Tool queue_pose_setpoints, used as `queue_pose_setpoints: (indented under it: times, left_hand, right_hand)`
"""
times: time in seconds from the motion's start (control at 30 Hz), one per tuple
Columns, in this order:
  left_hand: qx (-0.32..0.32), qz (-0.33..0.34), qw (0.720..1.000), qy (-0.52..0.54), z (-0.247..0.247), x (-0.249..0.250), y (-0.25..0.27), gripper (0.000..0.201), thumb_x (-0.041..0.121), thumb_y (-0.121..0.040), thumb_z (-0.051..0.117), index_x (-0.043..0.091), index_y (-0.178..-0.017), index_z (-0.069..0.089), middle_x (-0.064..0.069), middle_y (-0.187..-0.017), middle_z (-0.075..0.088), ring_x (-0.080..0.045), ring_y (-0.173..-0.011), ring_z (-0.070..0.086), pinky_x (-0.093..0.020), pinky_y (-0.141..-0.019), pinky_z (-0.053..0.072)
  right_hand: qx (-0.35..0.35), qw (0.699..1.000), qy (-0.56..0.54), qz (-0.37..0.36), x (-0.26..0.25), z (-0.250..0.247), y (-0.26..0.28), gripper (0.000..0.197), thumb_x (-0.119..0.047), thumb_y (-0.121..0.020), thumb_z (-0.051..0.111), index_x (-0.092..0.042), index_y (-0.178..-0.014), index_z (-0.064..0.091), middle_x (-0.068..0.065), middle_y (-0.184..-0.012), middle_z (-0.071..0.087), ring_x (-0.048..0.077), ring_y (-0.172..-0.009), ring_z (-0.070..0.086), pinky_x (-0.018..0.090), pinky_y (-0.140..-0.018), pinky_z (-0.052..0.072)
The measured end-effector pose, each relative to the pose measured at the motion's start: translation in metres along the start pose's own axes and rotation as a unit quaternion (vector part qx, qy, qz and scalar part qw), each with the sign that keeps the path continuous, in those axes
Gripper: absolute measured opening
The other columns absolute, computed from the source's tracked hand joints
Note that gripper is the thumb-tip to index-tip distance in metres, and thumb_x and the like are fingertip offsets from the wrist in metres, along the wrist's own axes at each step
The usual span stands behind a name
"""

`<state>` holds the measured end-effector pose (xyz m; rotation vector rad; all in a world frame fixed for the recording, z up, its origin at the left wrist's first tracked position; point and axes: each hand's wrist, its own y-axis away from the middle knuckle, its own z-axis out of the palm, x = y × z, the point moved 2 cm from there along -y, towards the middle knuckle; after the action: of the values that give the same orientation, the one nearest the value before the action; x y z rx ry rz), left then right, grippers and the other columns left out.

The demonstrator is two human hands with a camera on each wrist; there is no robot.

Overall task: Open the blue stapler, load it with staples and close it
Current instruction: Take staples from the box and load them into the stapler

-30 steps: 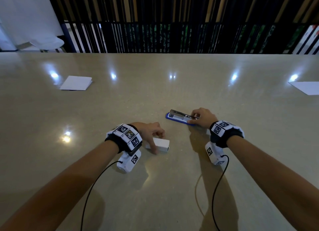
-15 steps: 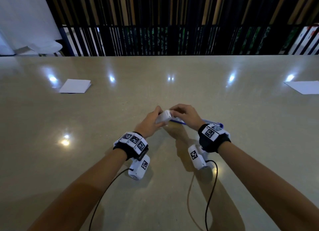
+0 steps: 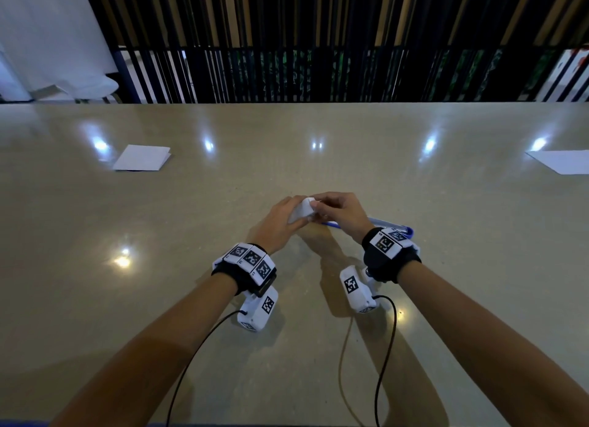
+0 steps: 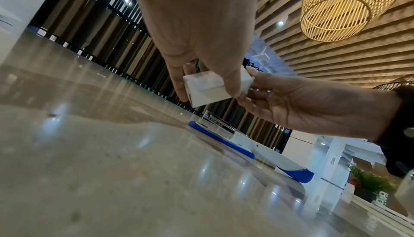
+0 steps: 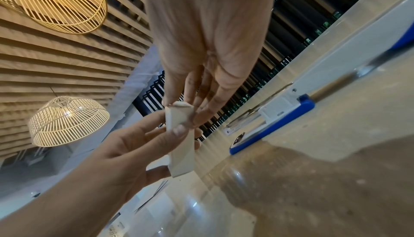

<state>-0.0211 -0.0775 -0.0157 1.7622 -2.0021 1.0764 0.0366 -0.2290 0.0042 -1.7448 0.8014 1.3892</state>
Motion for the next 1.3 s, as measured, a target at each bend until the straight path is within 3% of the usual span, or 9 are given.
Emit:
queue_pose_setpoints:
  times: [0.13,0.27,0.47,0.6,0.67,0.87,1.07,1.2,1.3]
  left_hand:
    - [0.017,0.011,0.999,-0.027,-0.004,0.002,-0.001,0.042,0.026,-0.092,0.056,0.009,-0.13,0.054,-0.012,-0.122,0.061,-0.026,-0.109,0.058,-0.038,-0.094,0.049]
    - [0.019,0.025,0.999,-0.043,-0.007,0.002,-0.002,0.038,0.02,-0.092,0.057,0.008,-0.129,0.056,-0.012,-0.12,0.062,-0.025,-0.108,0.059,-0.032,-0.093,0.047]
    - [0.007,0.03,0.998,-0.055,-0.01,-0.001,-0.002,0.037,0.022,-0.092,0.056,0.009,-0.127,0.056,-0.011,-0.12,0.062,-0.024,-0.107,0.058,-0.036,-0.093,0.049]
    - [0.004,0.02,0.997,-0.079,-0.009,-0.001,-0.002,0.039,0.025,-0.092,0.056,0.01,-0.128,0.055,-0.009,-0.122,0.06,-0.023,-0.109,0.057,-0.037,-0.095,0.049]
    - [-0.002,0.009,0.996,-0.084,-0.008,0.0,-0.002,0.04,0.026,-0.093,0.054,0.009,-0.129,0.053,-0.01,-0.124,0.059,-0.024,-0.11,0.057,-0.035,-0.095,0.049]
    - [-0.028,-0.003,0.998,-0.056,-0.01,-0.002,-0.004,0.042,0.03,-0.095,0.05,0.009,-0.131,0.048,-0.011,-0.124,0.061,-0.025,-0.108,0.058,-0.037,-0.09,0.049]
    - [-0.039,0.0,0.999,-0.001,-0.015,-0.005,-0.002,0.034,0.027,-0.095,0.051,0.006,-0.122,0.045,-0.014,-0.112,0.06,-0.028,-0.094,0.057,-0.036,-0.077,0.045]
    - [-0.018,0.018,1.0,0.012,-0.017,-0.005,0.0,0.039,0.024,-0.095,0.052,0.023,-0.126,0.03,-0.012,-0.099,0.057,-0.023,-0.078,0.054,-0.028,-0.069,0.041]
    - [-0.021,0.04,0.999,0.009,-0.018,-0.004,0.0,0.035,0.021,-0.094,0.054,0.029,-0.118,0.029,-0.011,-0.098,0.055,-0.025,-0.076,0.053,-0.025,-0.066,0.041]
  right_hand:
    - [0.007,1.0,-0.005,-0.007,-0.002,0.002,0.0,0.029,-0.008,-0.086,0.064,0.005,-0.112,0.063,0.011,-0.079,0.068,0.009,-0.061,0.067,0.02,-0.067,0.058]
    - [0.014,1.0,-0.007,-0.013,-0.004,0.005,0.0,0.028,-0.007,-0.085,0.065,0.009,-0.109,0.062,0.019,-0.084,0.067,0.022,-0.066,0.065,0.021,-0.066,0.058]
    - [0.005,1.0,-0.018,-0.002,-0.004,0.006,0.001,0.021,-0.006,-0.085,0.065,0.004,-0.104,0.065,0.024,-0.088,0.067,0.03,-0.076,0.065,0.043,-0.08,0.056]
    - [0.055,0.996,0.058,-0.025,-0.007,0.009,-0.002,0.015,-0.004,-0.082,0.068,0.005,-0.093,0.067,0.017,-0.071,0.066,0.008,-0.049,0.063,0.024,-0.059,0.058]
    - [0.069,0.993,0.092,-0.035,-0.008,0.01,-0.004,0.014,-0.006,-0.081,0.068,0.004,-0.091,0.067,0.021,-0.07,0.068,0.003,-0.045,0.062,0.026,-0.058,0.059]
    - [0.052,0.987,0.142,-0.059,-0.016,0.018,-0.006,0.015,-0.005,-0.088,0.058,0.005,-0.097,0.066,0.029,-0.081,0.069,0.025,-0.061,0.066,0.015,-0.055,0.057]
    - [0.065,0.993,0.078,-0.059,-0.014,0.011,-0.007,0.015,0.006,-0.085,0.049,-0.002,-0.09,0.061,0.027,-0.078,0.07,0.039,-0.067,0.07,0.049,-0.068,0.06]
    - [0.063,0.995,0.066,-0.035,-0.019,0.011,-0.007,0.016,0.0,-0.09,0.048,-0.004,-0.081,0.061,0.013,-0.073,0.063,0.032,-0.066,0.064,0.054,-0.073,0.057]
    - [0.076,0.984,0.151,-0.055,-0.021,0.01,-0.008,0.011,-0.009,-0.087,0.058,-0.008,-0.077,0.063,0.004,-0.08,0.06,0.022,-0.079,0.058,0.044,-0.077,0.054]
